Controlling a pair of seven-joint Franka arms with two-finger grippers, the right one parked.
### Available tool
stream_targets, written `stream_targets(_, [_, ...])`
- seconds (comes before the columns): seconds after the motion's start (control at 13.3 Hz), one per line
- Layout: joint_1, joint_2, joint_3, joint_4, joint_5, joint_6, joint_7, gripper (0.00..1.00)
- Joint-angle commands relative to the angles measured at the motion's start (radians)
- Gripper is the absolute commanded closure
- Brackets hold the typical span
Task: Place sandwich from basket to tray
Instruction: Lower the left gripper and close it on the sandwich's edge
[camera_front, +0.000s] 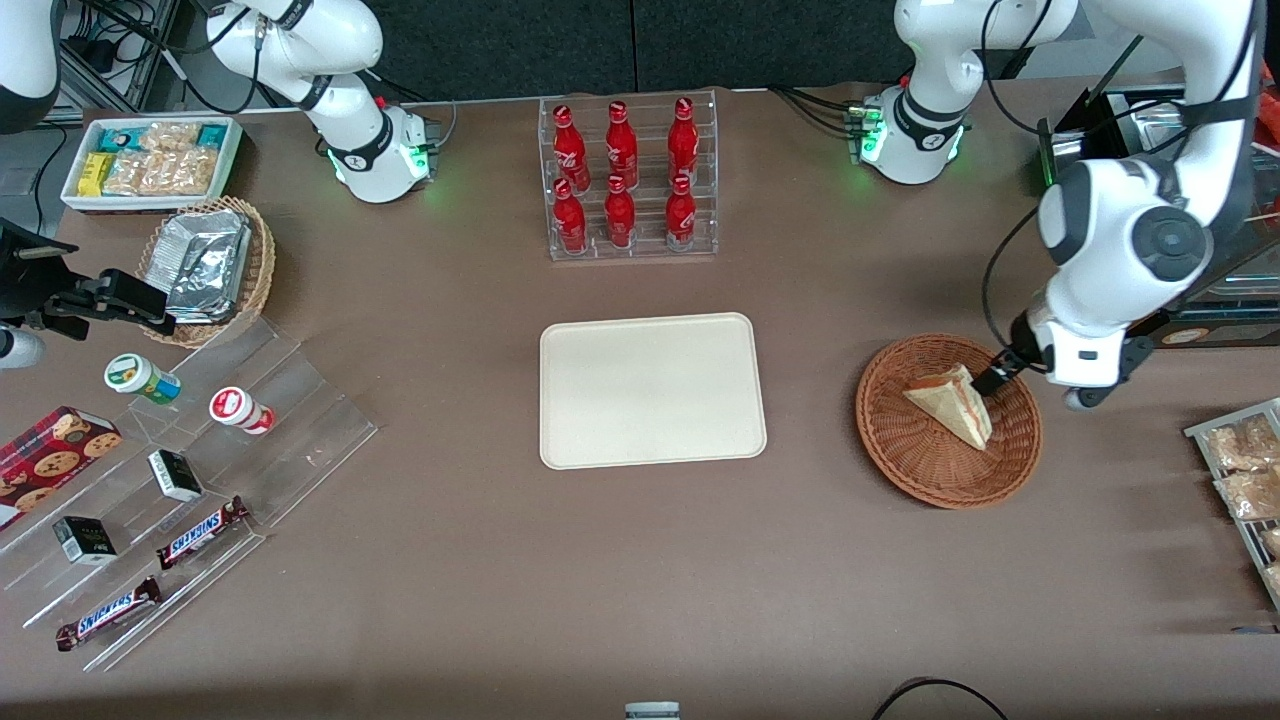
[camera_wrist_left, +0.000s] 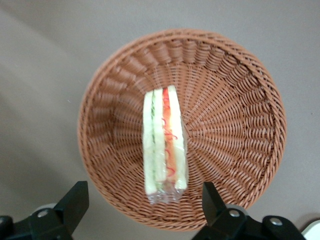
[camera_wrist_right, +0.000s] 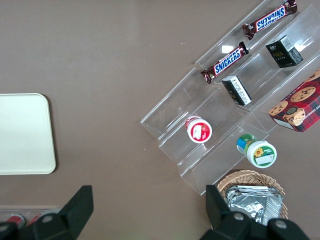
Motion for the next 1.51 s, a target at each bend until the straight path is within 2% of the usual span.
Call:
stream_targets(0.0, [-0.007,0.038,-0.014,-0.008,-0.007,0.065,-0.054,0.0])
stream_targets(0.68, [-0.001,0.112,-0.014,-0.081,-0.001,0.2,-0.06,0.0])
stream_targets(0.75, [-0.001,0.116,-0.016,-0.08,-0.001,0.2,-0.073,0.1])
stream_targets(0.83, [-0.001,0.124,-0.014,-0.08,-0.001,0.201,-0.079,0.48])
stream_targets(0.9, [-0.001,0.125,-0.014,-0.08,-0.001,0.2,-0.079,0.9])
stream_targets(0.98, [-0.001,0.127,-0.014,-0.078,-0.001,0.198,-0.079,1.0])
stream_targets(1.28, [-0.002,0.087,-0.016,-0.054,0.002,0.15,-0.065,1.0])
stream_targets(1.43, [-0.006,0.046,-0.026,0.024,0.015,-0.015,-0.057,1.0])
